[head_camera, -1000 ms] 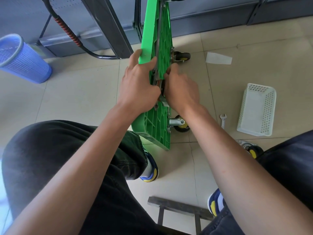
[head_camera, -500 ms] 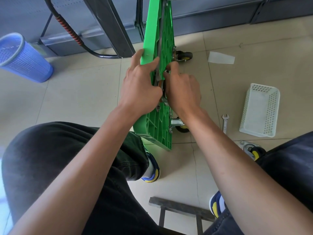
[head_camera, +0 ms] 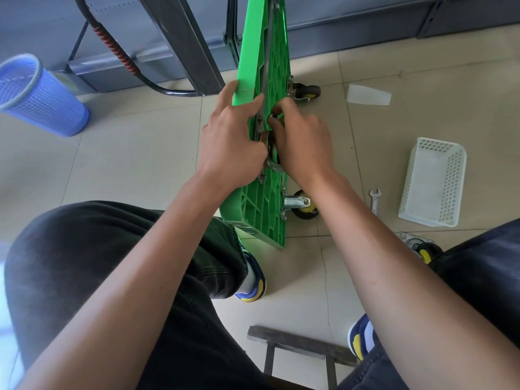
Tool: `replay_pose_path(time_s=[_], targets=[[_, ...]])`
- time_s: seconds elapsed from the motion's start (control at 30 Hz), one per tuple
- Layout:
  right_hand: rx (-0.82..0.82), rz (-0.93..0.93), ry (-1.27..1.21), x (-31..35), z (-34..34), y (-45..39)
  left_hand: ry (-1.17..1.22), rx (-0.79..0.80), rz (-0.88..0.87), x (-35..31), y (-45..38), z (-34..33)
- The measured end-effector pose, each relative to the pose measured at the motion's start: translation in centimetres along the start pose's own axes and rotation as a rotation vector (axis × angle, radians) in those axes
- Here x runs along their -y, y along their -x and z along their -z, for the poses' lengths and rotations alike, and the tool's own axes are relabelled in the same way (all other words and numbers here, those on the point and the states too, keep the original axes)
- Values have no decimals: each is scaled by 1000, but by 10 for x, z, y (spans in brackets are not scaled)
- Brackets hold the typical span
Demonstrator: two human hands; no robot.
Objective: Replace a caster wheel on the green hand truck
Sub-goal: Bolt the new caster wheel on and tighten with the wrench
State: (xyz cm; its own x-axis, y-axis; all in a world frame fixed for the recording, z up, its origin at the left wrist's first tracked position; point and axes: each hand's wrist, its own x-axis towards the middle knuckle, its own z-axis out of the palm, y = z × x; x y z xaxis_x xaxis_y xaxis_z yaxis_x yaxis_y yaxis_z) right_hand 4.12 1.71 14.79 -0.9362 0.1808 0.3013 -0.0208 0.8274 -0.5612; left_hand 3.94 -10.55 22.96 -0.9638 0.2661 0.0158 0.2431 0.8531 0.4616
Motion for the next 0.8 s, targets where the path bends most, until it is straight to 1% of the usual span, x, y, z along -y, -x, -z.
replay_pose_path(time_s=[0.1,0.33,0.6,0.8], targets=[[-42,-51,-162,0,5,-6,4,2,-8,-1,1,1],[19,-163,-296,-5,11,-12,32,-4,10,0,1,0],[42,-163,-418,-4,12,-12,44,-11,16,0,0,-1],[51,-150,-464,-4,13,-12,53,-15,16,2,-1,-2]])
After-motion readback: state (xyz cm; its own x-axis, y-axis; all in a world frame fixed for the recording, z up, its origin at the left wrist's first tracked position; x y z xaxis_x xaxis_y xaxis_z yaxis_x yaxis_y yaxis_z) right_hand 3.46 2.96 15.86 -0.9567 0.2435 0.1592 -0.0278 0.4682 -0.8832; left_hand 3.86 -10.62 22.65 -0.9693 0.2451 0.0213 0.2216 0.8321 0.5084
